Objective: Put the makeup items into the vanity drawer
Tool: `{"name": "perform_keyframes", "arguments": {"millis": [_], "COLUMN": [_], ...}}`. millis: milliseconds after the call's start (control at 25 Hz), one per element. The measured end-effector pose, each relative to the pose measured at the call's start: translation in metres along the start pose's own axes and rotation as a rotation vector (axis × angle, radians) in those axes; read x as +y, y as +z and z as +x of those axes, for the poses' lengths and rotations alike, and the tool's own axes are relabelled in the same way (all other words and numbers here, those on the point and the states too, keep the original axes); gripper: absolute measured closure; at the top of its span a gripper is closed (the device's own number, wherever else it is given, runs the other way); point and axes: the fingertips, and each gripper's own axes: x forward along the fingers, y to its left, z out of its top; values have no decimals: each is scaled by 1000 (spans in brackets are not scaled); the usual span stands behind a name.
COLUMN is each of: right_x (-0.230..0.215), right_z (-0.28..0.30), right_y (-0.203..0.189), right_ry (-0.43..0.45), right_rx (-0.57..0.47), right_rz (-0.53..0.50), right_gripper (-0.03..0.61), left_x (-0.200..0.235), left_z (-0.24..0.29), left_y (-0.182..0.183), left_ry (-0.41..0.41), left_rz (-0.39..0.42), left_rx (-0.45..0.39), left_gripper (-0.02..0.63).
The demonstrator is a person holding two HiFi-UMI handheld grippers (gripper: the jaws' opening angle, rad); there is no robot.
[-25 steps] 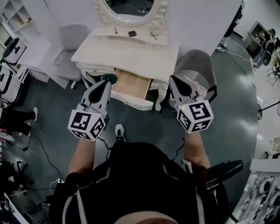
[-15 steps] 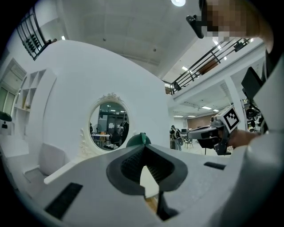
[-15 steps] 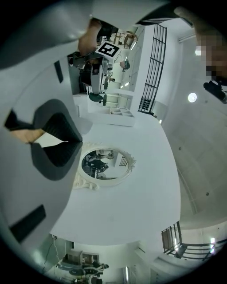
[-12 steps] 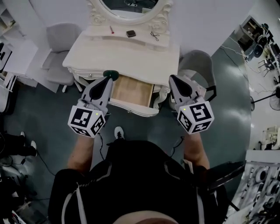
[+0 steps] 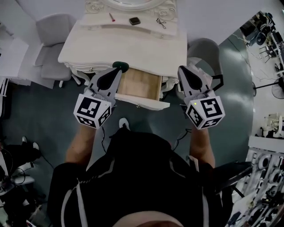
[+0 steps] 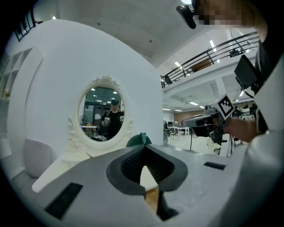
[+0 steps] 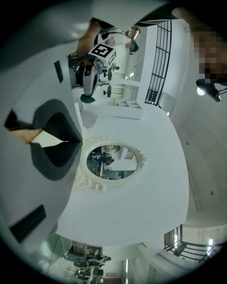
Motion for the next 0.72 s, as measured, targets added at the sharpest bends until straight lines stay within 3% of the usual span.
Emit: {"name": "perform_keyframes", "arguments": {"millis": [280, 440, 560, 720], "right_x": [3, -1, -7, -18], "right_z": [24, 31, 36, 41], "right_y": [-29, -49, -64, -91], "right_ry": [-57, -51, -38, -39], "right_rx": [56, 90, 116, 149], "right_rz": [33, 44, 50, 84], "right_gripper": [572, 572, 572, 572], "left_x": [25, 22, 14, 5], "left_z": [27, 48, 65, 87], "left_y": [-55, -91, -114, -157], "left_ry": [-110, -144, -180, -213], "left_rz": [24, 53, 29, 85], "left_rx": [84, 160, 209, 309], "left_gripper": [609, 609, 609, 609]}}
